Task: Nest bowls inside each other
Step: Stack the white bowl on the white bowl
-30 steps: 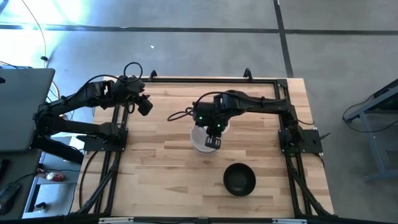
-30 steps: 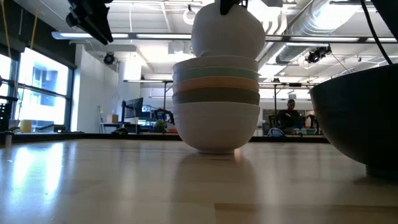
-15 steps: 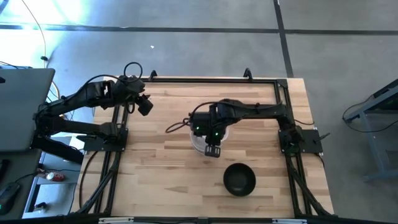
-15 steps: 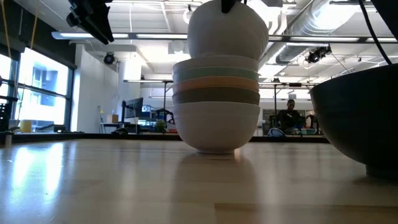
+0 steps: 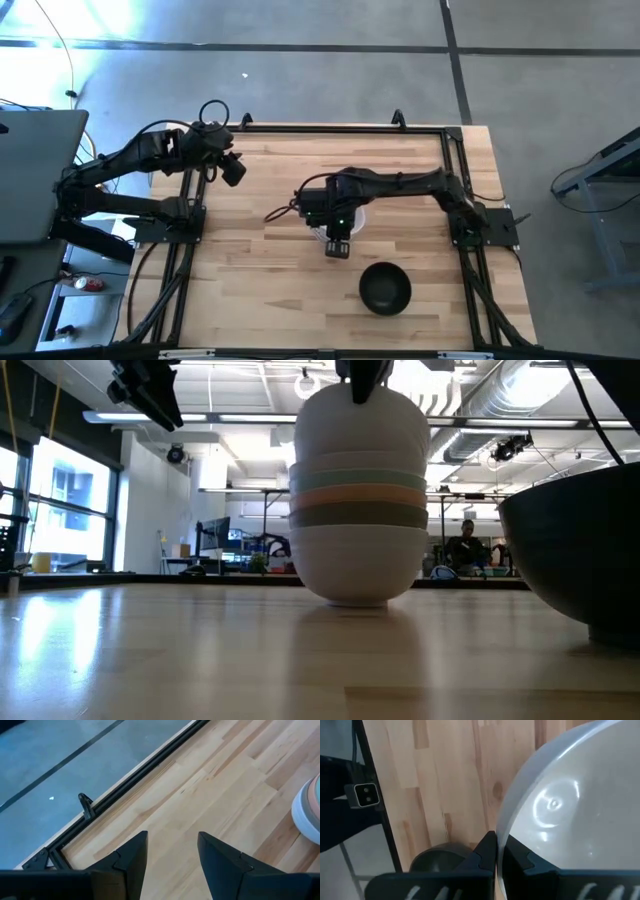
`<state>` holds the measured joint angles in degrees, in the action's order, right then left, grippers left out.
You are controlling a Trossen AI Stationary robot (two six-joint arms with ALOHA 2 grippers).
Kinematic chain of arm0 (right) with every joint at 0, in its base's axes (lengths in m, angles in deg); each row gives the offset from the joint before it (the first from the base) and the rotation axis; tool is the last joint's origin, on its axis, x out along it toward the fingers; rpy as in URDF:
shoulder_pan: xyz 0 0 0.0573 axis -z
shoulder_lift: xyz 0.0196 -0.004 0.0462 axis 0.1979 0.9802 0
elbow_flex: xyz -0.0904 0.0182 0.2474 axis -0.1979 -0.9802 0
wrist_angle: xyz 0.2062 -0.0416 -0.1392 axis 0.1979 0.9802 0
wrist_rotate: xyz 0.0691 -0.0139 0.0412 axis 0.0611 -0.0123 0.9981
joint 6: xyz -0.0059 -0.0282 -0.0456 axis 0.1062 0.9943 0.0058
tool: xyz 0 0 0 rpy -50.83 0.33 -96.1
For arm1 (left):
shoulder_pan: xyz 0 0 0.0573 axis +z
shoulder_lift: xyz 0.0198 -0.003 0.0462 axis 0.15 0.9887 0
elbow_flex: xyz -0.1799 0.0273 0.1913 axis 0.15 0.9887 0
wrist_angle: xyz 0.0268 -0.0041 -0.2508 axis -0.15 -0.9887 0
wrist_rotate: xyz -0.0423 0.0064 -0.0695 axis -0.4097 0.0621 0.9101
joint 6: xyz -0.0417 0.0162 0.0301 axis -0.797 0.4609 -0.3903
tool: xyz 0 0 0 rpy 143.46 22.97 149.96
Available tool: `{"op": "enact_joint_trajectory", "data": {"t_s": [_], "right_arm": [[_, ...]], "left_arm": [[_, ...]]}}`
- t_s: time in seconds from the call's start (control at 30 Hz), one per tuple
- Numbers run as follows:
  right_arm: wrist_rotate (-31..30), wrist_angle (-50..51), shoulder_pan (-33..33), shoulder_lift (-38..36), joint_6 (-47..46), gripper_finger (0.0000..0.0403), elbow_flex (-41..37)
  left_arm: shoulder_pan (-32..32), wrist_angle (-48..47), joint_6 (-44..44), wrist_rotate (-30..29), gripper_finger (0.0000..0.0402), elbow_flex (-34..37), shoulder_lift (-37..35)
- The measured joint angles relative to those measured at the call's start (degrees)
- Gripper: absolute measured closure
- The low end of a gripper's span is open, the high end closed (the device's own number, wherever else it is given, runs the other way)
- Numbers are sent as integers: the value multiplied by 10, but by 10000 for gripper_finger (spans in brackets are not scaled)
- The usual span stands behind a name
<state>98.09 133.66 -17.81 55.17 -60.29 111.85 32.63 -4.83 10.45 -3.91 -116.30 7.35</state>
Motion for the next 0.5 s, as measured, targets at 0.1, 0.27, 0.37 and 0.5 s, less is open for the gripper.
{"op": "enact_joint_trajectory", "data": {"t_s": [0.1, 0.27, 0.37, 0.5], "right_arm": [[7, 0, 0, 12, 1, 403, 0], [11, 0, 1, 15, 4, 403, 0], [6, 0, 5, 15, 2, 403, 0], [0, 0, 9, 15, 2, 403, 0]], "left_arm": [[0, 0, 2, 1, 238, 0, 0], [0, 0, 10, 5, 238, 0, 0], [0, 0, 11, 5, 238, 0, 0], [0, 0, 11, 8, 238, 0, 0]]}}
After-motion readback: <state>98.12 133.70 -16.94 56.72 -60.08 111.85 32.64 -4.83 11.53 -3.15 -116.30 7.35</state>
